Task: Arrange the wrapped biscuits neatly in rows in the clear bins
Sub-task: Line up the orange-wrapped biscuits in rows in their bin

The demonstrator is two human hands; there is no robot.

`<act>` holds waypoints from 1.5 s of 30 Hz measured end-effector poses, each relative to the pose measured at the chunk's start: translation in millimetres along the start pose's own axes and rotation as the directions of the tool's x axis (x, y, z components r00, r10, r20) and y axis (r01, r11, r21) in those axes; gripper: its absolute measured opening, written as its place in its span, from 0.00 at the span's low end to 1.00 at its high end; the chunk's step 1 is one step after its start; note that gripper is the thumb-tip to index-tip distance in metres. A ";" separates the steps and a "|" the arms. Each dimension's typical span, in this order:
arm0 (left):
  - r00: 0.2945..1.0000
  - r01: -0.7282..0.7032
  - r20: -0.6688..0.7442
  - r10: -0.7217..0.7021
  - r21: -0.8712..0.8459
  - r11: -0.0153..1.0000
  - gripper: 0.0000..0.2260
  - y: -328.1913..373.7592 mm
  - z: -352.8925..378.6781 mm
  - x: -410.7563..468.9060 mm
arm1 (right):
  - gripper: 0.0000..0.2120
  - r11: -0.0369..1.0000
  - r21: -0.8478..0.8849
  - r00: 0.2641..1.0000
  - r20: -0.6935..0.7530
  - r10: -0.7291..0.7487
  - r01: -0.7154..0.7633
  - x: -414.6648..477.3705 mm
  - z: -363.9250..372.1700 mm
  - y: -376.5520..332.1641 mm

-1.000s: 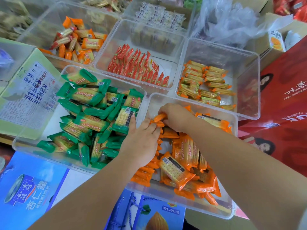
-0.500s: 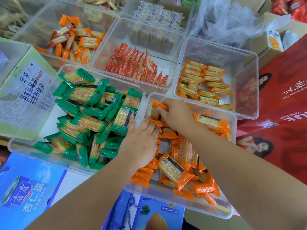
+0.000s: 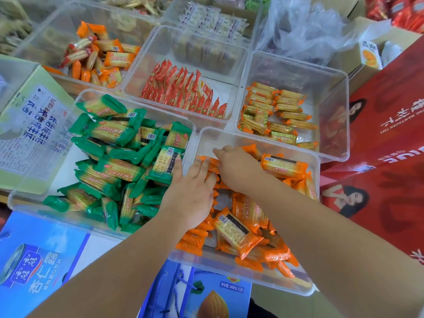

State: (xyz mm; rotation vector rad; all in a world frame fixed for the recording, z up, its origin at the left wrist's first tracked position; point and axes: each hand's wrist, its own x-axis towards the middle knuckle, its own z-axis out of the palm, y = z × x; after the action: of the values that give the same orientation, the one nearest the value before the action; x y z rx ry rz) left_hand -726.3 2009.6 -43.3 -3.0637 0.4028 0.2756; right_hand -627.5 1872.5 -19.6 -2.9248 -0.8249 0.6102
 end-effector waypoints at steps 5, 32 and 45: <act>0.998 -0.004 0.058 0.002 0.038 0.999 0.27 0.9 1.0 2.9 | 0.19 0.927 0.239 0.946 0.078 -0.314 0.287 -65.4 -24.0 3.2; 1.000 -0.003 0.029 0.003 0.020 1.000 0.25 -2.2 7.1 5.4 | 0.15 0.986 0.164 0.986 -0.163 0.039 -0.012 -12.8 -60.8 7.5; 1.000 -0.005 -0.001 0.005 0.013 1.000 0.24 -1.5 9.3 3.9 | 0.09 0.994 0.022 0.992 -0.062 0.110 -0.109 42.4 -7.4 -4.7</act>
State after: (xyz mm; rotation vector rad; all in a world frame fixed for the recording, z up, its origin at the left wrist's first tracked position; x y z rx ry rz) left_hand -723.8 2010.5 -53.1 -3.0512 0.4110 0.2703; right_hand -593.9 1898.6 -27.4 -2.9709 -0.6517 0.5253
